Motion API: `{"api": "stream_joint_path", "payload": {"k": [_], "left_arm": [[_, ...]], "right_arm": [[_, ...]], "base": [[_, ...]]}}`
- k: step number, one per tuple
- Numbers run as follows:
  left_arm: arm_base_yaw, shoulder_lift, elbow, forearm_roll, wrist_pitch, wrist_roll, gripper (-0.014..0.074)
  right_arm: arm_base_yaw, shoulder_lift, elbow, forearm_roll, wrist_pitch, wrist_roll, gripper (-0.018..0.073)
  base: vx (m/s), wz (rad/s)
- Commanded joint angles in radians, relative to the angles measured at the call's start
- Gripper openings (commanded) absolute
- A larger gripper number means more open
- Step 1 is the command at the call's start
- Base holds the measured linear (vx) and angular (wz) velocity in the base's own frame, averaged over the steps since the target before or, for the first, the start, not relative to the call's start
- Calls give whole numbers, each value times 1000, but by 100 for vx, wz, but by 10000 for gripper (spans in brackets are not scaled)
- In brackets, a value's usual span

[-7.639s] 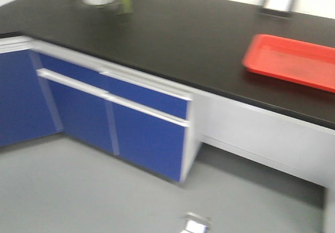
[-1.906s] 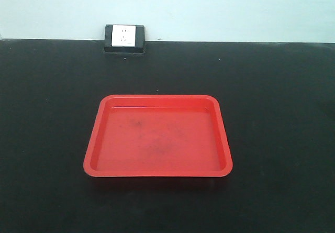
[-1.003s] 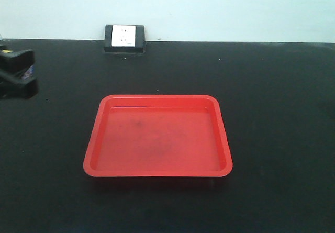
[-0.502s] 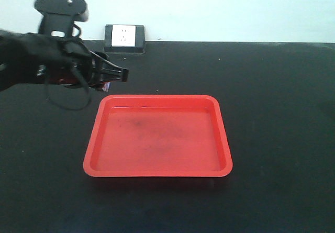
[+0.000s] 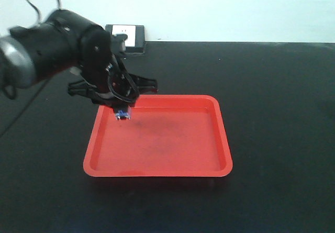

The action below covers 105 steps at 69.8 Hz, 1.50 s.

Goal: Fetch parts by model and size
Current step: 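Swing the left gripper over the tray and lower the red button, then open the left gripper to set the red button in the tray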

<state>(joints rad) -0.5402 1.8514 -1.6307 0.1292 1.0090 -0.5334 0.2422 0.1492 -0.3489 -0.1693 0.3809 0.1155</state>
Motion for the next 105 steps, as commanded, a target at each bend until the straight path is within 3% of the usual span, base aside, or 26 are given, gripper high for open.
{"api": "stream_joint_path", "payload": {"k": [1,34,77,94,105], "left_arm": [[-14,1,-34,5,-31,-14,-5],[-13,149,-32,29,-117,-19,1],[-13,210,-32,27,-121,-15,17],[-13,210,-32,28,-139,-12,171],[-13,210,-32,28,-130,-12,387]], "right_arm": [[-6,16,-29,-11,-75,-8,-2],[-6,16,-29,-11,-74,-8,-2],[-6,16,-29,-11,-39,-8,-2],[-6,16,-29,-11,-30,-8,-2],[-6,16,-29,-11,-30,-8,-2]], "base": [[0,0],[0,0],[0,0],[0,0],[0,0]]}}
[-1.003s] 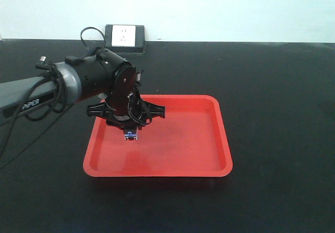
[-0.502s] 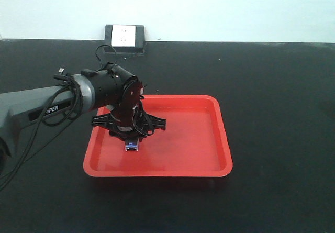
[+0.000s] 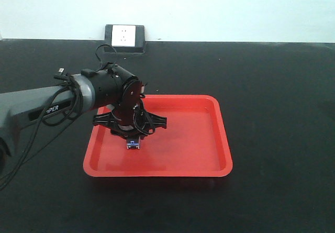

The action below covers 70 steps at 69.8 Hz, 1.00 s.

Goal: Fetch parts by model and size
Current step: 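Open the left gripper to set the red button in the tray, then lift the left gripper away from the tray and withdraw it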

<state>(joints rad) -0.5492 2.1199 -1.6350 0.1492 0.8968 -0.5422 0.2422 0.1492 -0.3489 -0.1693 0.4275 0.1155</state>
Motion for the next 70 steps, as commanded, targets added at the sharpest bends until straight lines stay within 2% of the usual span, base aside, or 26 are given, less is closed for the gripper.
{"api": "stream_joint_path", "payload": {"k": [1,12,20,47,70], "left_arm": [[-4,-59,-28,8,-16,-3,398],[-4,-59,-28,10,2,-3,631],[-4,-60,-28,11,16,-3,735],[-4,-160,-29,39,-1,-2,687],[-4,-327,-28,213,7,-7,627]], "right_arm": [[-6,16,-29,-11,-76,-8,-2],[-6,16,-29,-11,-77,-8,-2],[-6,16,-29,-11,-77,-8,-2],[-6,16,-29,-11,-78,-8,-2],[-6,16,-29,-11,-78,-8,-2]], "base": [[0,0],[0,0],[0,0],[0,0],[0,0]]}}
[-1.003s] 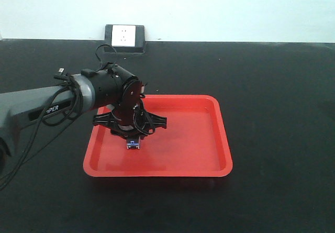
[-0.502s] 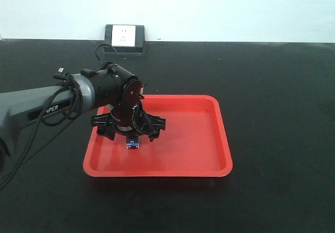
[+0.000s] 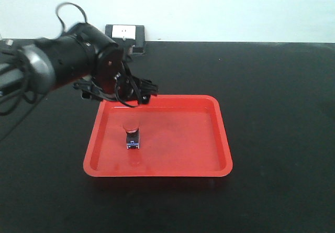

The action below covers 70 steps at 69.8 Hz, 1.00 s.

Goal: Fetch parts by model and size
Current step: 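Lift the left gripper away from the tray and withdraw it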

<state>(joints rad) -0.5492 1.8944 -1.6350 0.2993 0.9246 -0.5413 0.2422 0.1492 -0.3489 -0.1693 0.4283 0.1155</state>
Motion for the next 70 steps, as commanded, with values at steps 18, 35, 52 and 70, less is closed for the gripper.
{"api": "stream_joint_path", "payload": {"k": [18,35,52,70], "left_arm": [[-4,-190,-27,145,5,44,473],[47,-310,125,208,-50,46,167],[138,-547,411,235,-246,47,-8],[155,-820,685,343,-424,46,-8]], "right_arm": [[-6,16,-29,-11,-79,-8,-2],[-6,16,-29,-11,-80,-8,-2],[-6,16,-29,-11,-80,-8,-2],[-6,16,-29,-11,-80,-8,-2]], "base": [[0,0],[0,0],[0,0],[0,0]]}}
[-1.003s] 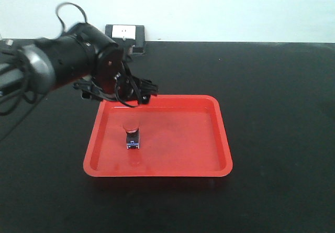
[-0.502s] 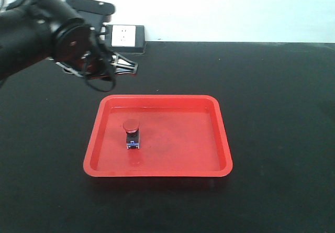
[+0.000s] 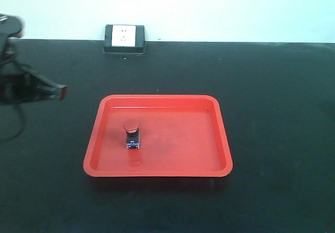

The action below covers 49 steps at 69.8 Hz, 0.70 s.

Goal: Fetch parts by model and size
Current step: 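Lift the left gripper away from the tray and withdraw it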

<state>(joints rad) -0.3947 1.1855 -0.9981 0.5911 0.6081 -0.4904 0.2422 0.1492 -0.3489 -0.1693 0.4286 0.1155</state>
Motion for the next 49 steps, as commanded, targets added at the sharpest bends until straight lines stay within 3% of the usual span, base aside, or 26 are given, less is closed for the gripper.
{"api": "stream_joint_path", "payload": {"k": [1,19,49], "left_arm": [[0,-133,62,51,-114,-6,-8],[0,-420,295,52,-207,-6,-8],[-1,-903,537,48,-210,24,-8]], "right_arm": [[-6,16,-29,-11,-80,-8,-2],[-6,16,-29,-11,-80,-8,-2],[-6,16,-29,-10,-82,-8,-2]], "base": [[0,0],[0,0],[0,0]]}}
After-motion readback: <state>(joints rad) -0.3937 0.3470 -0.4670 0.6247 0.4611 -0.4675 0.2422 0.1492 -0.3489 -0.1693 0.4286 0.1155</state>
